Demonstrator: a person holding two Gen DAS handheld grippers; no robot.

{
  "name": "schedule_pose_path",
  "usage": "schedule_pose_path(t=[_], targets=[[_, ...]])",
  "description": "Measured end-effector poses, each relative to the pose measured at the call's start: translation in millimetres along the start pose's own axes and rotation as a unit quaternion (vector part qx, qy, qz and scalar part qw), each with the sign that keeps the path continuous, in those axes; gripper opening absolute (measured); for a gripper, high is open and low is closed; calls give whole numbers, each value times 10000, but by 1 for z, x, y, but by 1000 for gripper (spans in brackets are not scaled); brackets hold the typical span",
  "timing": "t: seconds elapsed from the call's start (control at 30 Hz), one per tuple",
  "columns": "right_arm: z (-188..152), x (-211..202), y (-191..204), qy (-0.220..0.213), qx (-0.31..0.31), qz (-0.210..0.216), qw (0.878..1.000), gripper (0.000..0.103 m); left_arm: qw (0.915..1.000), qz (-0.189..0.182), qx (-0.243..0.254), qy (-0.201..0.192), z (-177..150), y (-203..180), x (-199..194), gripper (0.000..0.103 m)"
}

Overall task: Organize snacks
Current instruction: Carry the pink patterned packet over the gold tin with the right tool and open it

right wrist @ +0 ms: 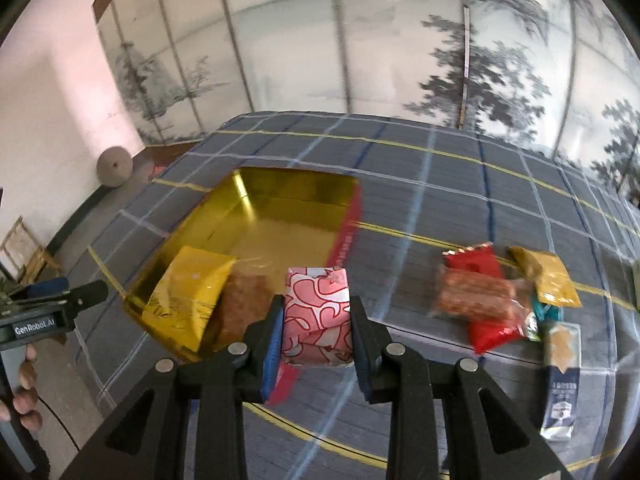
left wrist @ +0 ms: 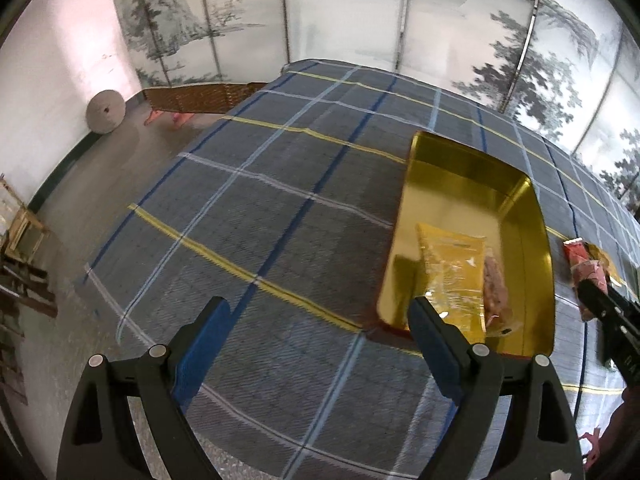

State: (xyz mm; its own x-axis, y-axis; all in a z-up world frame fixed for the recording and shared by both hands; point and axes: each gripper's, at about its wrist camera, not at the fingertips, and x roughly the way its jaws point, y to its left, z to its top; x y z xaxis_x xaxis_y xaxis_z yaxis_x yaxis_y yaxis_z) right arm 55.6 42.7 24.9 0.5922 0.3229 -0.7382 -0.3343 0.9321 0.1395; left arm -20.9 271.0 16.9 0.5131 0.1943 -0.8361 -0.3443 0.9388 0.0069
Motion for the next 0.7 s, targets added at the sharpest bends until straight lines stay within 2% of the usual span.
schedule_pose_path(t=[0.3,0.7], targets=[[-1,18,32,145,-266,110,9995,30,9998,104,-127,75,-5,13,2,88],[3,45,49,359,-445,62,9983,30,9996,183,-196,127,-9,21,0,88]])
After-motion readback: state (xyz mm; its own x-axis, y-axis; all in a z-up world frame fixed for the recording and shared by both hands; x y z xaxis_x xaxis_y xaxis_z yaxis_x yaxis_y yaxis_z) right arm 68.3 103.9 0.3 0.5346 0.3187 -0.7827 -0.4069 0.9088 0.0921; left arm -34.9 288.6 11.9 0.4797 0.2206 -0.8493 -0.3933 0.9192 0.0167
